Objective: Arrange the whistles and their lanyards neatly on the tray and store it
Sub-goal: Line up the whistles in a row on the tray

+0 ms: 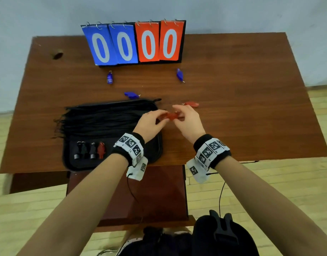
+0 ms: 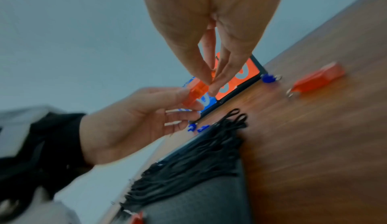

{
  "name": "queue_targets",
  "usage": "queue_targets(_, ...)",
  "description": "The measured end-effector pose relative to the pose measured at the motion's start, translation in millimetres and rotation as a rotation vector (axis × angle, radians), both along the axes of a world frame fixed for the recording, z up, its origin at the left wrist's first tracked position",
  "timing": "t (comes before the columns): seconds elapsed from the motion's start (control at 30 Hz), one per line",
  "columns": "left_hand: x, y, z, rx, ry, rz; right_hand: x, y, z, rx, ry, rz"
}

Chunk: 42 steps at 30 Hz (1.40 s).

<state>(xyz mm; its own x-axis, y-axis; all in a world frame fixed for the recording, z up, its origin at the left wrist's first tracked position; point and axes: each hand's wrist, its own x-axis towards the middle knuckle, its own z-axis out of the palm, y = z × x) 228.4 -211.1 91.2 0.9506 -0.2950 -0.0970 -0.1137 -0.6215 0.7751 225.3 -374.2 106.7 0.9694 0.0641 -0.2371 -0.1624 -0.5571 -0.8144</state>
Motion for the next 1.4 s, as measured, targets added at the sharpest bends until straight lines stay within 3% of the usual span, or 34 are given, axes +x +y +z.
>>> queue_targets(0.1, -11, 33, 3, -0.162, 0.087, 0.146, -5, 28, 4, 0.203, 0.083, -0.11)
queue_targets(0.27, -30, 84, 1, -0.226, 0.137, 0.279, -11, 85, 3, 0.402, 0.16, -0.147)
queue_targets(0.4, -45, 117, -2, -0.29, 0.225, 0.317, -17, 125, 1, 0.361, 0.149, -0.056)
queue_targets(0.77, -73, 181, -12, -0.174, 0.278, 0.235, -36, 185, -16, 0.256, 0.233, 0.09)
queue_targets(1.0, -71, 203, -30, -0.089, 0.165, 0.236, -42, 192, -30, 0.17, 0.3, 0.108)
queue_targets(1.13, -59, 212, -38, 0.088, 0.08, 0.139, -44, 188, -40, 0.06, 0.327, 0.103)
queue_targets(1.27, -60, 215, -46, 0.356, -0.003, -0.166, -48, 192, -48, 0.051, 0.34, 0.121)
queue_targets(1.4, -69, 214, -57, 0.426, -0.054, -0.264, -49, 199, -52, 0.071, 0.356, 0.13)
